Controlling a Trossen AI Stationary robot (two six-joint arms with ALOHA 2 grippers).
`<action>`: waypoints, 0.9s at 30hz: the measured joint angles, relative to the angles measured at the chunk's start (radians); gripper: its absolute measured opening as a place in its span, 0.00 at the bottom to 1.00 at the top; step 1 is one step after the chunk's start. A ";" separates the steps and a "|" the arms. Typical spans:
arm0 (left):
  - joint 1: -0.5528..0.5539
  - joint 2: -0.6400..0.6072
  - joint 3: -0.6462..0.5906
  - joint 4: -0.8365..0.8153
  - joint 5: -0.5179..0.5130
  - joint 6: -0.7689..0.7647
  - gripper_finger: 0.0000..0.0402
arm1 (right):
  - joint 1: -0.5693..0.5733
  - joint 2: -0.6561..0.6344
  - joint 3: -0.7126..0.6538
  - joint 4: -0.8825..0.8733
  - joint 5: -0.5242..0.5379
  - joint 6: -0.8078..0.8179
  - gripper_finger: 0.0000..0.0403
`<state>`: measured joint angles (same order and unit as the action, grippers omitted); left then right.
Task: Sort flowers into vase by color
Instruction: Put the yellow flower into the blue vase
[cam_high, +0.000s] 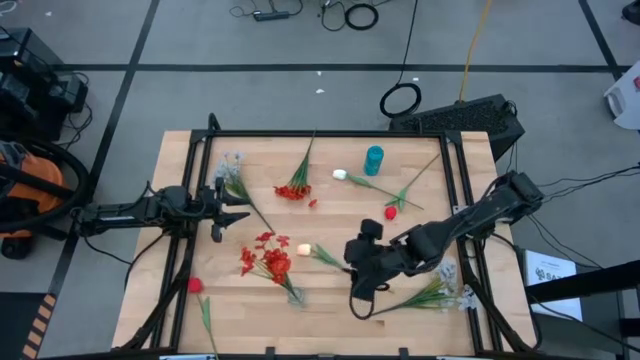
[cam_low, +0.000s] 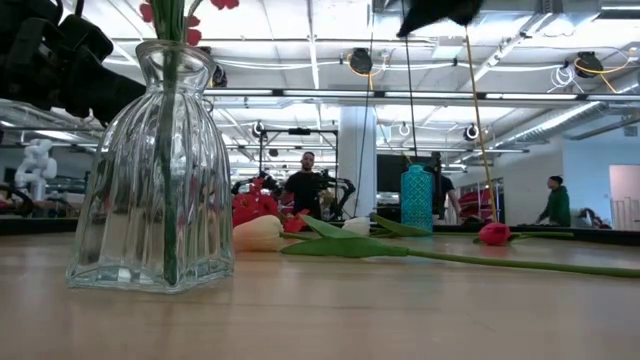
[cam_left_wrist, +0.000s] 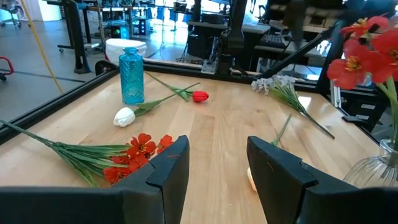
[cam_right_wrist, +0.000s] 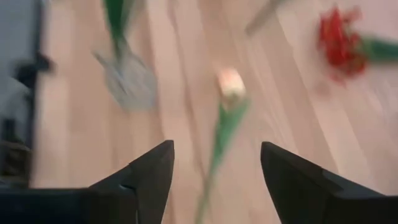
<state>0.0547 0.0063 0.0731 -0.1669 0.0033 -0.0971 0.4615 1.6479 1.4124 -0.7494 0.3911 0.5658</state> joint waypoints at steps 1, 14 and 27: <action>0.000 0.000 0.000 0.000 0.000 0.000 0.42 | -0.006 0.011 0.000 -0.024 -0.005 0.011 0.57; 0.000 0.000 0.000 0.000 0.000 0.000 0.42 | -0.148 0.231 -0.001 -0.019 -0.139 -0.057 0.55; 0.000 0.000 0.000 0.000 0.000 0.000 0.42 | -0.196 0.416 0.001 0.054 -0.259 -0.078 0.55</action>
<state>0.0544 0.0063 0.0731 -0.1669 0.0033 -0.0971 0.2657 2.0642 1.4137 -0.6958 0.1324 0.4880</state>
